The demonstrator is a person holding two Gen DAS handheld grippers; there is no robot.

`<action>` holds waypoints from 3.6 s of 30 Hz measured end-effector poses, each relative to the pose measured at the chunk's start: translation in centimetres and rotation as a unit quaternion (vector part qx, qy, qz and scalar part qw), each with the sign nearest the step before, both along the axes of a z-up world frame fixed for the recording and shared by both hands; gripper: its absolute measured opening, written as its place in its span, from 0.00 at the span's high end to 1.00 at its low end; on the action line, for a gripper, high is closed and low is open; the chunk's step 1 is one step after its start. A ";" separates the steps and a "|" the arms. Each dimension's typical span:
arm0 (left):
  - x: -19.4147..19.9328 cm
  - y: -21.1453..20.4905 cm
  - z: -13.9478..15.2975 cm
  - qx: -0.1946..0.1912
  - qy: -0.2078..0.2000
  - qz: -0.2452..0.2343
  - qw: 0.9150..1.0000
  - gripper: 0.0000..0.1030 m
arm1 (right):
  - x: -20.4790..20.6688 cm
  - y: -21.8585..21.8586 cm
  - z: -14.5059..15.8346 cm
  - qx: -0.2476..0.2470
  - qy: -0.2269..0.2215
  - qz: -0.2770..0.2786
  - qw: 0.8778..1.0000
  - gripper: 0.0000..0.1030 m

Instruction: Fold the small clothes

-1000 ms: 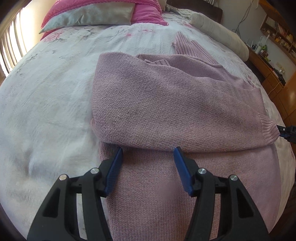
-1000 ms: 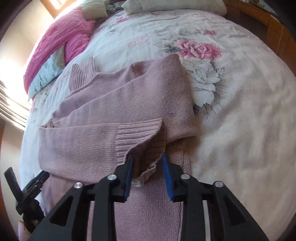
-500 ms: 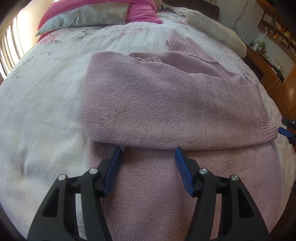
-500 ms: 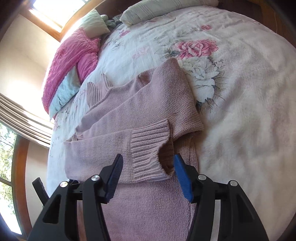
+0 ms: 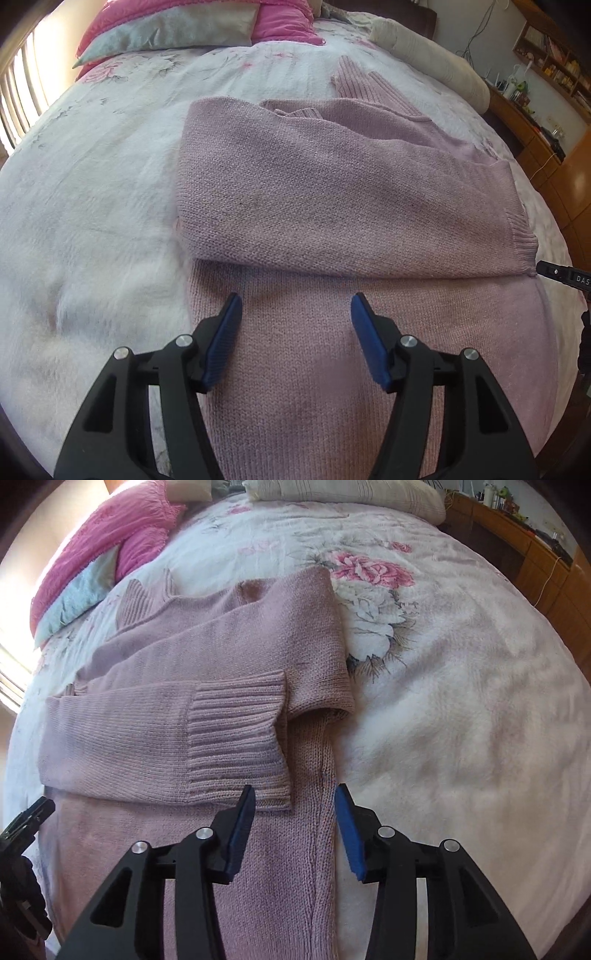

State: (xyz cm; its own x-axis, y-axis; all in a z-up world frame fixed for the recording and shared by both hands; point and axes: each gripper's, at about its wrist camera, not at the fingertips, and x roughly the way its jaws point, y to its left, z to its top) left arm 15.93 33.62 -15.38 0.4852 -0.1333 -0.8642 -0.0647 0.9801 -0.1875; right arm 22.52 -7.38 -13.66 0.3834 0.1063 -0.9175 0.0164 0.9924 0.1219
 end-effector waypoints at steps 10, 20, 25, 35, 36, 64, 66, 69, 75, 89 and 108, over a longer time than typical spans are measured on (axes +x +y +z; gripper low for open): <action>-9.6 1.8 1.7 0.017 0.005 -0.008 1.000 0.39 | -10.9 -2.2 2.5 0.044 -0.024 0.052 0.997 0.53; -21.0 2.7 1.2 0.009 0.039 -0.040 0.998 0.33 | -22.0 -4.3 -0.7 0.051 0.021 0.071 0.996 0.47; -23.6 2.2 0.0 0.004 0.048 -0.044 0.998 0.33 | -24.3 -5.6 -2.4 0.071 0.036 0.058 0.995 0.47; -24.8 0.5 -0.2 -0.034 0.056 -0.052 0.996 0.33 | -25.9 -4.5 -2.4 0.062 0.028 0.086 0.994 0.46; -24.9 0.3 -0.2 -0.041 0.057 -0.055 0.996 0.33 | -26.0 -4.5 -2.4 0.065 0.028 0.088 0.994 0.46; -25.4 1.6 3.6 -0.134 0.007 -0.066 0.989 0.92 | -26.4 -7.7 0.5 0.228 0.000 0.080 0.970 0.90; -24.7 2.1 4.7 -0.151 -0.006 -0.065 0.986 0.92 | -25.7 -8.1 1.8 0.242 -0.014 0.076 0.967 0.90; -23.1 2.6 6.1 -0.162 -0.023 -0.060 0.985 0.92 | -24.0 -8.8 4.1 0.273 -0.039 0.069 0.959 0.90; -19.0 3.6 7.1 -0.145 -0.040 -0.039 0.988 0.92 | -19.0 -8.4 6.8 0.273 -0.054 0.065 0.958 0.90; -9.1 5.9 2.4 -0.139 -0.001 0.022 0.990 0.91 | -7.5 -8.2 2.5 0.277 -0.004 0.011 0.961 0.90; -7.1 8.7 3.8 -0.125 -0.040 0.033 0.991 0.49 | -5.4 -7.1 0.9 0.208 -0.009 0.004 0.978 0.52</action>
State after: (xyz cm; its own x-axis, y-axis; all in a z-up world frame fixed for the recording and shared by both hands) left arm 8.83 42.29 -11.61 0.5656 -0.3030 -0.7670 -0.1031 0.8968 -0.4302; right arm 17.13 -14.52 -12.80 0.3977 0.4724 -0.7865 0.0031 0.8566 0.5161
